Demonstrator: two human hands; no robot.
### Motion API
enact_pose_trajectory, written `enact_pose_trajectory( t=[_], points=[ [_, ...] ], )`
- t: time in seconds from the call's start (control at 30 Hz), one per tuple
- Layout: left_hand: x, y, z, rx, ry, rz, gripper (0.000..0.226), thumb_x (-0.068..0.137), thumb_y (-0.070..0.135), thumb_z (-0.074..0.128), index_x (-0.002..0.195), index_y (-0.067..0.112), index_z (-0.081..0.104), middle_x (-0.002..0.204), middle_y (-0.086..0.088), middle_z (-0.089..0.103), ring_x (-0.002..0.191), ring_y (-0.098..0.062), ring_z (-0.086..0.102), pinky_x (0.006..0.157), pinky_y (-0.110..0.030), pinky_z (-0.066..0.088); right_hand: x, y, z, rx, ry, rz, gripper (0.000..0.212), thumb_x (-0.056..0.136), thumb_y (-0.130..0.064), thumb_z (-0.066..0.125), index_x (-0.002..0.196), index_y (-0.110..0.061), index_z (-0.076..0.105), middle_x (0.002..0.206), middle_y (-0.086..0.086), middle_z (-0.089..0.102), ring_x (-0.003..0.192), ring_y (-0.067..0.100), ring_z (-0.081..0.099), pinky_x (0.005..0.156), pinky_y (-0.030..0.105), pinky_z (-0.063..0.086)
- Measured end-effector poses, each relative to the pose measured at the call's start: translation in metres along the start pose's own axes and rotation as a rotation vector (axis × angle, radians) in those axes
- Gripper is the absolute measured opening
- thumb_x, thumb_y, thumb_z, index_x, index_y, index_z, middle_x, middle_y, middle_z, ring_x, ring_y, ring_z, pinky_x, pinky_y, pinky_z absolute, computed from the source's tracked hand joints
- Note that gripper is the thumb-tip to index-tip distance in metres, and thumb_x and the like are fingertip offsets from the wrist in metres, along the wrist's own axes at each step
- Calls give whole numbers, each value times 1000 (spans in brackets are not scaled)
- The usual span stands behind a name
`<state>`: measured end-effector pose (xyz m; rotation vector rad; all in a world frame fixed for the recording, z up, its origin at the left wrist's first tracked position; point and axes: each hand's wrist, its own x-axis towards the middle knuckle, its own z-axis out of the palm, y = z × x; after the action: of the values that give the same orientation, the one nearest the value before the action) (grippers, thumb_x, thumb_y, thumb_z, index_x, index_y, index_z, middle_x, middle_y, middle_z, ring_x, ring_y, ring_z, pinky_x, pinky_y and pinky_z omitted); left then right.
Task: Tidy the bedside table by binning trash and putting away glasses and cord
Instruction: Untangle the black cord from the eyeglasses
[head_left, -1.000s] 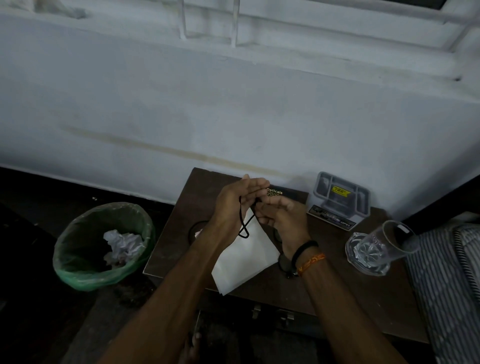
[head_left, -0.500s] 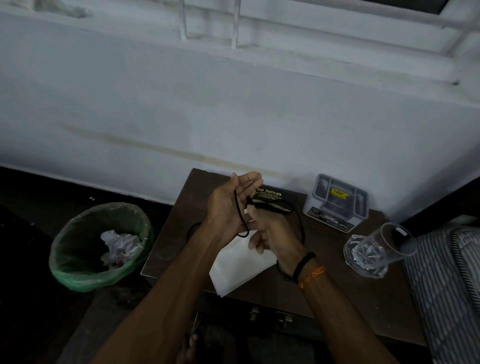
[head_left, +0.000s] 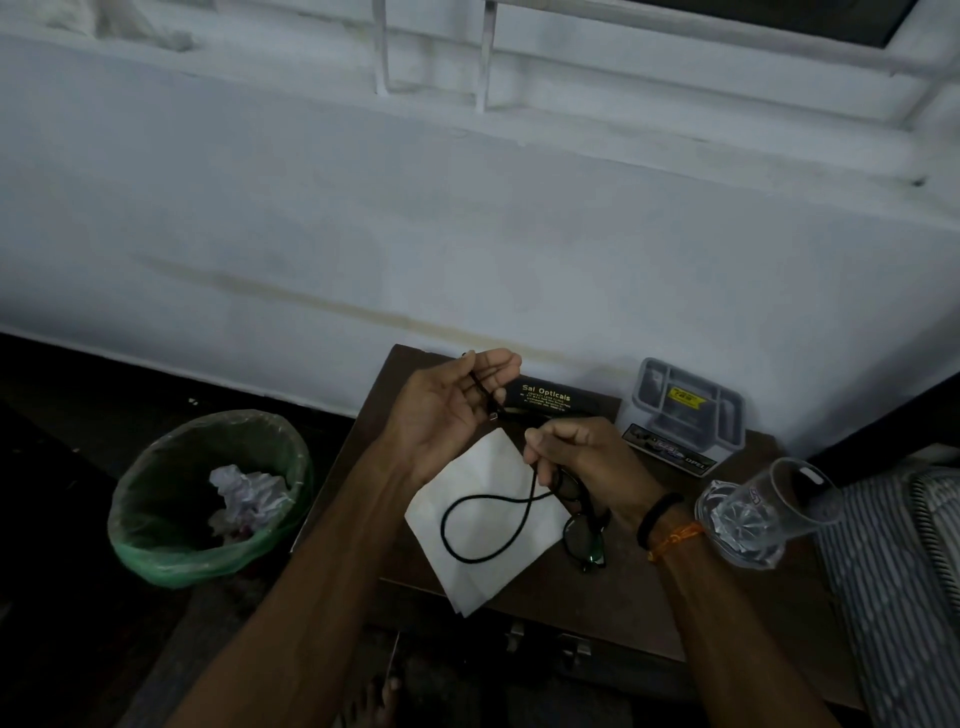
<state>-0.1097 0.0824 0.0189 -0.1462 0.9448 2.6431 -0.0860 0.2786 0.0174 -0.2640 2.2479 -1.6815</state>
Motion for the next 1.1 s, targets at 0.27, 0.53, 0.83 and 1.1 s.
enact_pose_trajectory(
  t=[0.27,0.53,0.83,1.1],
  points=[
    [-6,7,-1,231,-70,6,37,99,9,40,124,-15,54,121,-24,65,109,-25,66,92,-29,54,14,17,3,-151,159,52,32,92,-35,65,74,-10,73,48,0,57,48,12,57,57,19,48],
    [-7,8,3,77,-58,0,35,100,10,40,122,-12,55,124,-26,63,121,-29,61,104,-37,47,21,16,11,-98,69,58,29,93,-37,64,79,-15,77,54,-1,52,47,11,47,50,20,42],
    [-15,11,4,690,-148,-157,33,99,8,43,113,-16,62,113,-27,68,107,-36,65,83,-30,51,32,15,12,-157,196,90,28,84,0,63,72,-23,72,59,-4,68,52,10,57,53,28,47],
    [-9,1,0,1031,-56,-242,27,98,7,49,116,-7,65,117,-19,69,109,-26,67,89,-29,50,48,-5,27,-171,308,-10,6,83,-12,72,85,-17,75,78,0,74,72,12,70,64,25,54]
  ],
)
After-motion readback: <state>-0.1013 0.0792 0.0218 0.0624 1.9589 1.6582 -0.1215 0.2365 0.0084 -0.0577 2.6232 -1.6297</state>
